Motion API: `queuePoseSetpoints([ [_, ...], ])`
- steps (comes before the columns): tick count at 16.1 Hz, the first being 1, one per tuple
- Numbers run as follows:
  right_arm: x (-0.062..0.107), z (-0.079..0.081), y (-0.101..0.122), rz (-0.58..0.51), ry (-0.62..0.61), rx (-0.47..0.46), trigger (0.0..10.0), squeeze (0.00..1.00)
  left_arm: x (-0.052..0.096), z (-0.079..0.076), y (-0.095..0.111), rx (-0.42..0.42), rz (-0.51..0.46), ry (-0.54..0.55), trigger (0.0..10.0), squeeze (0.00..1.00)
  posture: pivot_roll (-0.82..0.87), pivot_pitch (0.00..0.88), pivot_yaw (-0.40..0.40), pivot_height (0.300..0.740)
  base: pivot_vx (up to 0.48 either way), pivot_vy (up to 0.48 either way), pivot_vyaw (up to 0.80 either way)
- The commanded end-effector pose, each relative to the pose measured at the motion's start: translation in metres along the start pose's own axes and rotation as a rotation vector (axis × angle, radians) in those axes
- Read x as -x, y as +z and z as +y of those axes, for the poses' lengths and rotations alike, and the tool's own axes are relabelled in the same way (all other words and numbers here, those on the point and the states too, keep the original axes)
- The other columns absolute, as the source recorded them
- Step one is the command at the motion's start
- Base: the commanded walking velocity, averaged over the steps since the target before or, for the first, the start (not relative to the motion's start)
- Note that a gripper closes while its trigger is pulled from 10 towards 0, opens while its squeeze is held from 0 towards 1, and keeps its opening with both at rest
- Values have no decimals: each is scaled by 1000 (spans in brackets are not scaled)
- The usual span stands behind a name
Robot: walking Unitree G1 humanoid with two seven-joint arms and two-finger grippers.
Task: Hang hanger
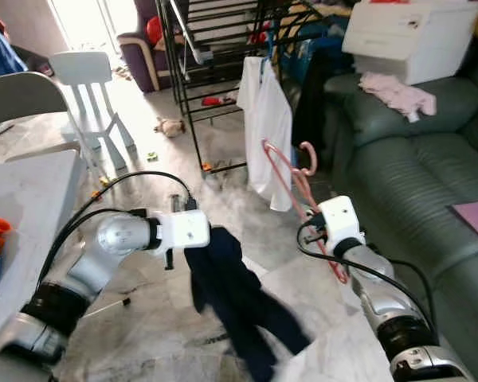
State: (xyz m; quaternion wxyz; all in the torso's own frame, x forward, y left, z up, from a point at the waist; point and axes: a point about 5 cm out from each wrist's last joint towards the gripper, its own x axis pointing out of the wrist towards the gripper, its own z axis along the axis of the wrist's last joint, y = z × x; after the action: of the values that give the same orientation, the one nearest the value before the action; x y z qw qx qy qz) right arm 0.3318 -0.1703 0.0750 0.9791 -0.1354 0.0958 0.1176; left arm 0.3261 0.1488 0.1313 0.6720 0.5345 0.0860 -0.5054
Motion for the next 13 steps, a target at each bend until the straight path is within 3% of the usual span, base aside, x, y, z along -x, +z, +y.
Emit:
queuePoseSetpoints([
  [1, -4, 2, 8, -18, 4, 3, 10000, 0, 10, 18, -23, -202, 202, -31, 10000, 0, -74, 0, 92, 740, 0, 0, 0],
  [3, -5, 3, 9, -20, 5, 1, 10000, 0, 10, 38, -24, -298, 261, 47, 10000, 0, -75, 0, 97, 740, 0, 0, 0],
  [5, -5, 7, 9, -22, 33, -11, 10000, 0, 9, 82, -3, -485, 237, 375, 10000, 0, -83, 0, 115, 740, 0, 0, 0],
  [8, -4, 1, 13, -24, 118, -41, 10000, 0, 9, 89, 7, -533, 185, 492, 10000, 0, -87, 0, 118, 740, 0, 0, 0],
  [10, -1, -1, 13, 4, 258, -53, 10000, 0, 4, 83, 0, -544, 205, 440, 10000, 0, -93, 0, 119, 740, 0, 0, 0],
  [13, 10, -4, 11, 61, 456, -27, 10000, 0, 2, 78, -7, -565, 219, 452, 10000, 0, -100, 0, 121, 740, 0, 0, 0],
])
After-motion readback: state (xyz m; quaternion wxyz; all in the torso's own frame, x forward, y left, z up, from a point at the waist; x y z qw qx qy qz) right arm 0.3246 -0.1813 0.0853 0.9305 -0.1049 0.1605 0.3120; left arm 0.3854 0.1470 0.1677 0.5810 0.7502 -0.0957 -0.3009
